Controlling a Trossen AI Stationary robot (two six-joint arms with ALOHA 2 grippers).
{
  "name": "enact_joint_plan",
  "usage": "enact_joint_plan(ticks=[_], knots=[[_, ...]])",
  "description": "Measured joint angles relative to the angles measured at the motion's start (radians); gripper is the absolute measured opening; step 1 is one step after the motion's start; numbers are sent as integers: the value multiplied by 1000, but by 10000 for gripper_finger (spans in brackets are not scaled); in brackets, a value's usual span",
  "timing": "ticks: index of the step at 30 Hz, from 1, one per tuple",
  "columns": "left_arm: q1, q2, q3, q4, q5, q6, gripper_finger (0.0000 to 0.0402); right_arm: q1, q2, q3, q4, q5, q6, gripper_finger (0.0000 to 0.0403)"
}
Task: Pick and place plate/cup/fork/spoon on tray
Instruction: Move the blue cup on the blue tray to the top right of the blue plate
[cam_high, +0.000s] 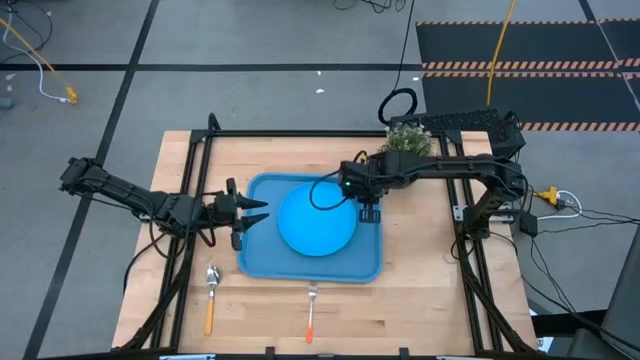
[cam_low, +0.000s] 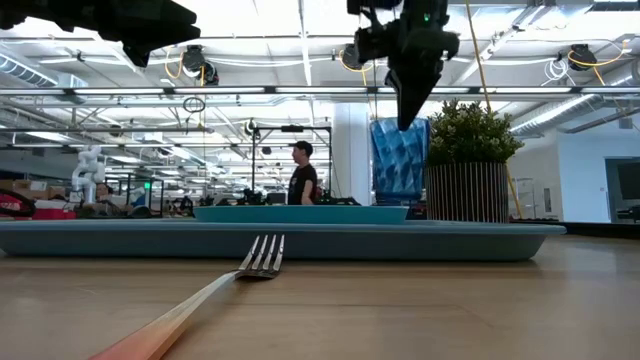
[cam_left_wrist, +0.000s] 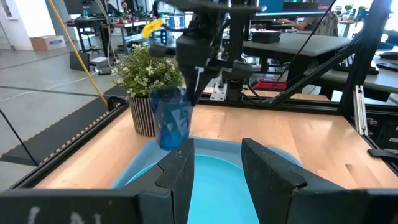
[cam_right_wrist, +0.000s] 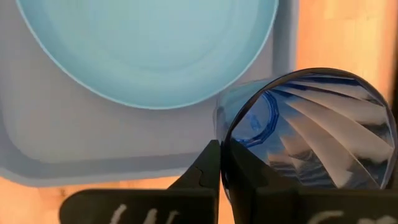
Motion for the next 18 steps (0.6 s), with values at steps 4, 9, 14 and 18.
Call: enact_joint_plan(ticks=[4, 9, 14, 18], knots=[[0, 0, 0, -1, 0, 0, 136, -18, 0, -38, 20, -18, -1, 0], [0, 0, 0, -2, 0, 5, 136, -38, 0, -73, 49, -30, -11, 0], [0, 0, 0, -2, 0, 8, 136, -47, 1, -114, 95, -45, -16, 0], [0, 0, 0, -2, 0, 8, 136, -46, 1, -139, 132, -47, -25, 0]])
